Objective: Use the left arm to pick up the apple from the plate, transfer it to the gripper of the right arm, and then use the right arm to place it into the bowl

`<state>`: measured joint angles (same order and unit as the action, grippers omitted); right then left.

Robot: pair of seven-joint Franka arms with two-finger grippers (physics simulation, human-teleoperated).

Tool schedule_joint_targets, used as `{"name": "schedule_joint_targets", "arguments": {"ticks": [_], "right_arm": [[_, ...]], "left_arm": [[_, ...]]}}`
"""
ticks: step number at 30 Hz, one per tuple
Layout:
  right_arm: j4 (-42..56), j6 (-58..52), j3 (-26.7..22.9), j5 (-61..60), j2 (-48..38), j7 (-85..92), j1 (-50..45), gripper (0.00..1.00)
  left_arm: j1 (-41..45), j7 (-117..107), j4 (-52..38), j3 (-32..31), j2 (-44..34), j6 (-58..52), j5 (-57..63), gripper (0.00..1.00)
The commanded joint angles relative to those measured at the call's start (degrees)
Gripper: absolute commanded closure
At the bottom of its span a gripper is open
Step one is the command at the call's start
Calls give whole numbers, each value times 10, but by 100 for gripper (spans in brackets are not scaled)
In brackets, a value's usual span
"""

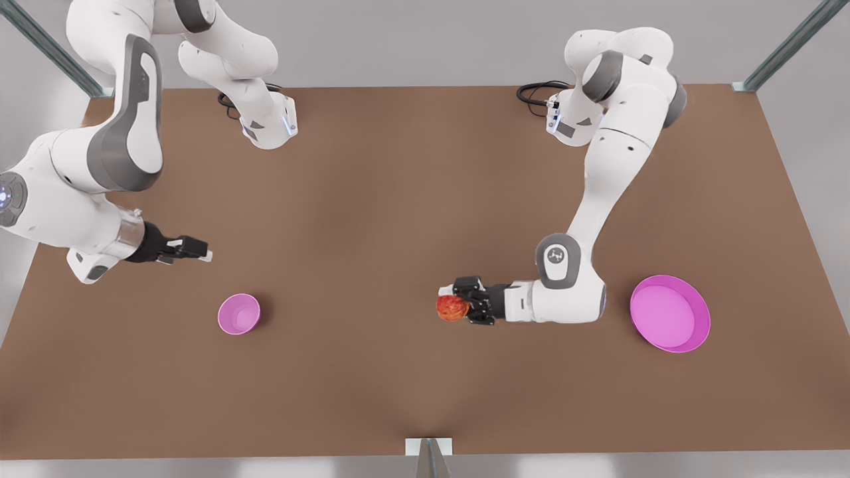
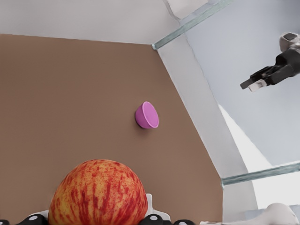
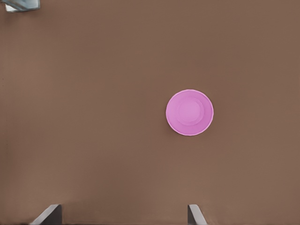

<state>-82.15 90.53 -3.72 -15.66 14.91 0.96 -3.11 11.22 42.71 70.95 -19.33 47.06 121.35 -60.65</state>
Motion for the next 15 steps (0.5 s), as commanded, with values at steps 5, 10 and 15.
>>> {"name": "schedule_joint_targets", "arguments": {"ticks": [5,10,15], "right_arm": [[24,54,-5,-308,129,111,6,0],[24,47,-2,-440,187,230,37,0],[20,48,2,-490,215,323,35,0]], "left_arm": [[66,691,-132,-79,111,197,-110,27],[92,755,-189,-108,159,243,-112,27],[122,755,-230,-113,187,276,-115,26]]}}
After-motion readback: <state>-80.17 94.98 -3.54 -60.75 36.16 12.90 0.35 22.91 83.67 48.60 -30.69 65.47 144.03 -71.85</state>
